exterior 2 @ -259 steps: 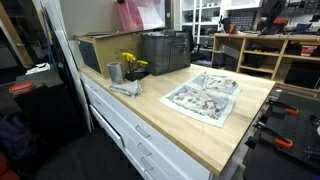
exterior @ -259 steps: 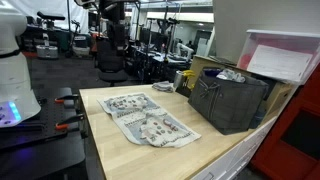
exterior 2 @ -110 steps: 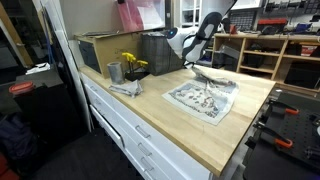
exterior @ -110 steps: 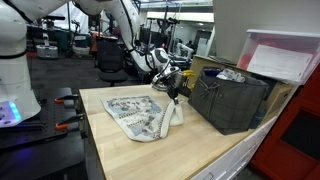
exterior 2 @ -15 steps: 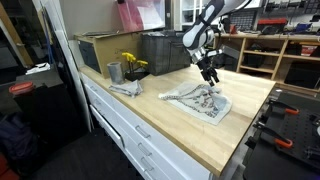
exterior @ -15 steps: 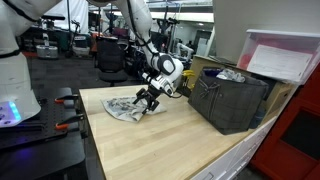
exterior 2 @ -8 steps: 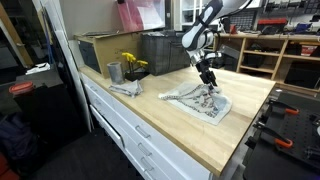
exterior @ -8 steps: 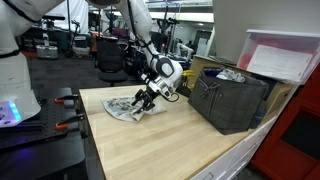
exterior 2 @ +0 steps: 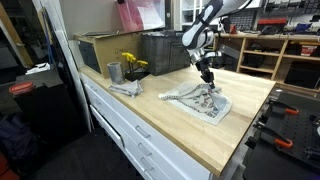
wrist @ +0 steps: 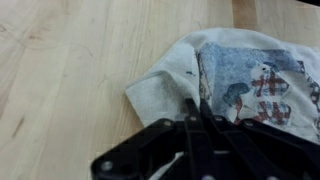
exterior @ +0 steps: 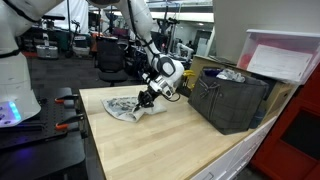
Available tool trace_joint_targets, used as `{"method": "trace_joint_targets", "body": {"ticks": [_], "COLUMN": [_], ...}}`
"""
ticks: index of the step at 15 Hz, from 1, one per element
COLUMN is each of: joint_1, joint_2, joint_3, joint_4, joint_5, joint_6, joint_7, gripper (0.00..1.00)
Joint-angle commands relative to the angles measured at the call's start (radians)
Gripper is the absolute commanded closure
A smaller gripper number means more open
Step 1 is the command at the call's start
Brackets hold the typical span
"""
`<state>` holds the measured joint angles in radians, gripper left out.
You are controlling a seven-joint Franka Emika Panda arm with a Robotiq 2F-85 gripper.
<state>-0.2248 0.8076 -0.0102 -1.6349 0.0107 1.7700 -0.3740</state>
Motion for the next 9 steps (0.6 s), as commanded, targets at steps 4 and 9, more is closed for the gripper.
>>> {"method": "trace_joint_targets", "body": {"ticks": [4,9], "joint_1": [0.007,0.012], "joint_2": [-0.193,-0.320], "joint_3": [-0.012,0.002], "joint_4": [-0.236,-0.441], "joint_5": [-0.145,-0.277], "joint_6": [0.257,0.497], "joint_7": [-0.129,-0.223], "gripper": [0.99,0.99]}}
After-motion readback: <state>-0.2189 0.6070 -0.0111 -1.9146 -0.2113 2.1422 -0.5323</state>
